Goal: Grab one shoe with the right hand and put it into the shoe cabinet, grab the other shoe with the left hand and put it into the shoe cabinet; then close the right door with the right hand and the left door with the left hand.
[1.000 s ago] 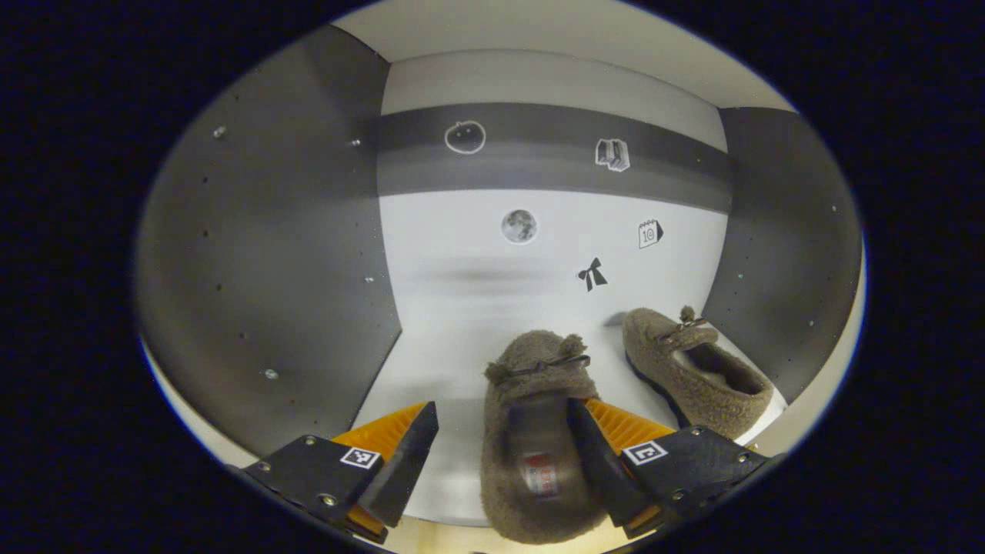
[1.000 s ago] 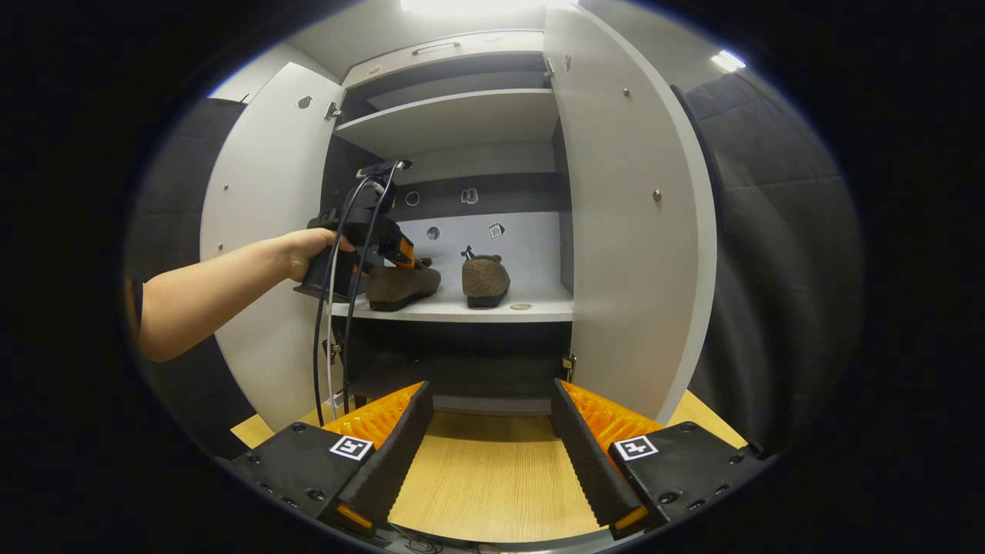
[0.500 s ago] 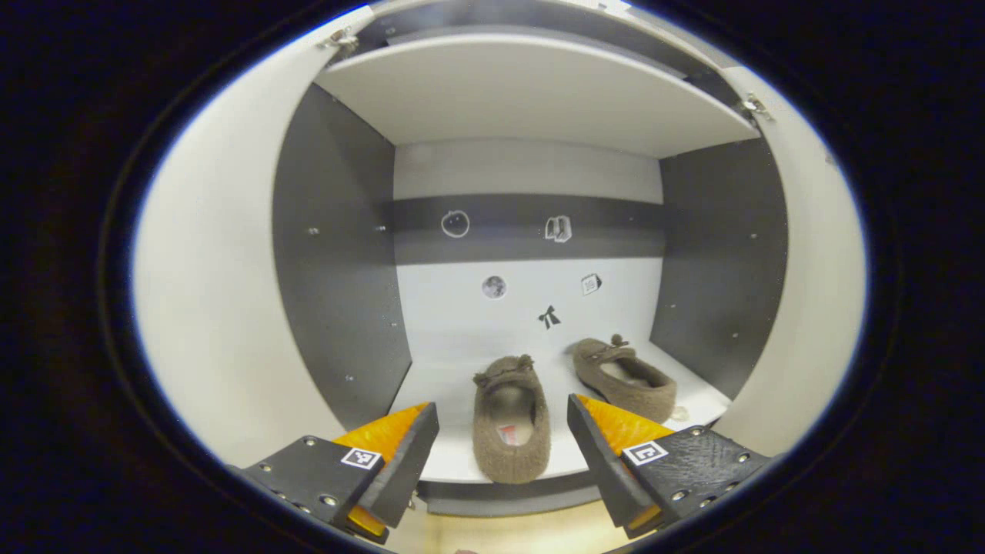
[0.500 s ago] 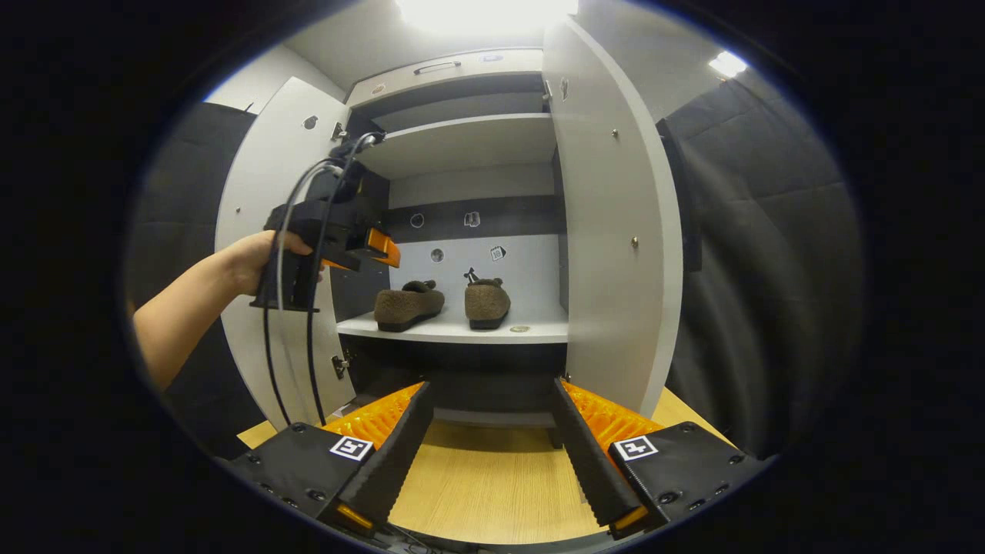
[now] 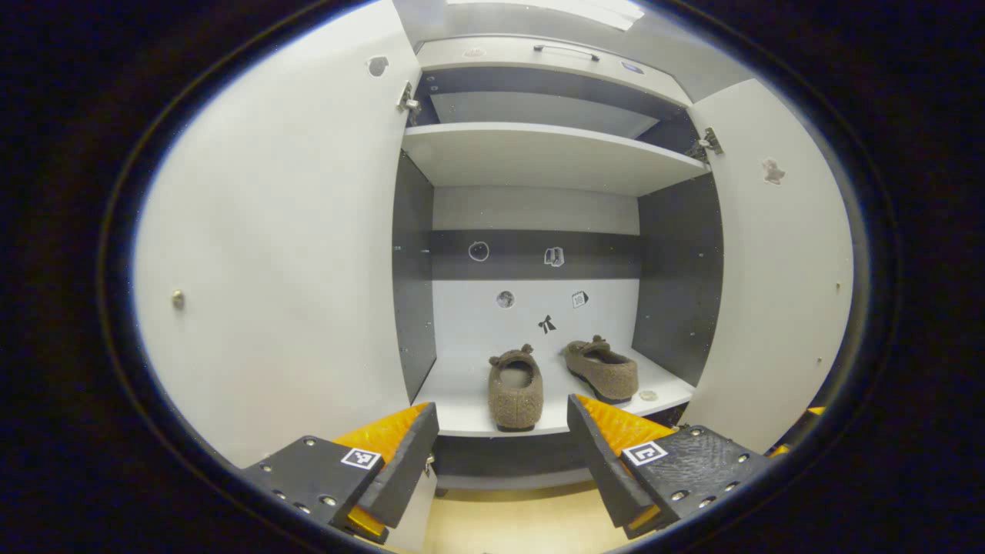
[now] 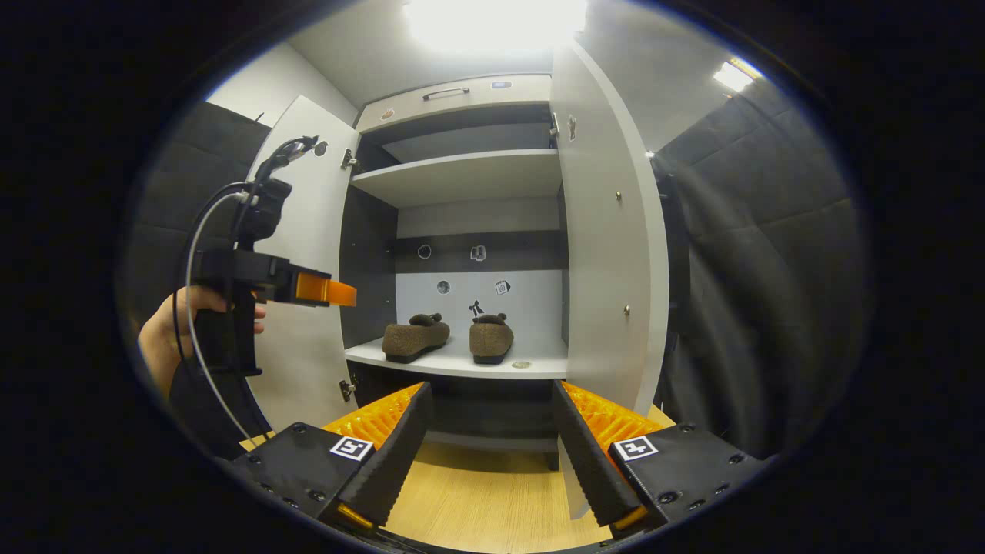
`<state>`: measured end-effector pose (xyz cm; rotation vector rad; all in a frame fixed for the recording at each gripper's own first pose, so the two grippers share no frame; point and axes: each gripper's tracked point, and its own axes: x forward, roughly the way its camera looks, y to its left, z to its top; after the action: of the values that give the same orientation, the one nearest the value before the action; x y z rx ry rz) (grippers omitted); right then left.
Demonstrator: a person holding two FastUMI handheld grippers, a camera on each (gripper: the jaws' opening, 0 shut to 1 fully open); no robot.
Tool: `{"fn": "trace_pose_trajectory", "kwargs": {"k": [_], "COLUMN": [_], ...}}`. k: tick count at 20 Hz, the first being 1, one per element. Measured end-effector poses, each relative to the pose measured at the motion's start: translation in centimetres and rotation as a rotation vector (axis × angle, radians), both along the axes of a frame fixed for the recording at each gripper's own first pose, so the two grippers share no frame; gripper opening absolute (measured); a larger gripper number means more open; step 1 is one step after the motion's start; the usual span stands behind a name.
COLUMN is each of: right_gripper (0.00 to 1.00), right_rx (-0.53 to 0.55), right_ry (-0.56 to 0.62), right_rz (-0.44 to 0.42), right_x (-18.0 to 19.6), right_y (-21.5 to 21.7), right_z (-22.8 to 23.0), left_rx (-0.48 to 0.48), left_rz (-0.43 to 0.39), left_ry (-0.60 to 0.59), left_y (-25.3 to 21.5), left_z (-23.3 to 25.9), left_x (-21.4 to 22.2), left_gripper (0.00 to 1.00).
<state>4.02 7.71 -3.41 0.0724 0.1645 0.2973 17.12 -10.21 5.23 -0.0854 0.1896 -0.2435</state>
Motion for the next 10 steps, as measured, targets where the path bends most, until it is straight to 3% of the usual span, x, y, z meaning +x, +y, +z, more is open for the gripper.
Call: {"fn": "trace_pose_trajectory", "kwargs": {"k": [10], "right_gripper": [0.97], "right_rx": [0.074], "right_ry": [0.010], "right_rz": [0.036], "right_x": [-0.5], "right_y": [-0.7], "right_z": [2.8], "left_rx": [-0.051], "left_rz": [0.014], "left_ry": [-0.007], "left_y": [4.4], "left_z": [-1.0], "left_x": [-10.0], "left_gripper": [1.00]}}
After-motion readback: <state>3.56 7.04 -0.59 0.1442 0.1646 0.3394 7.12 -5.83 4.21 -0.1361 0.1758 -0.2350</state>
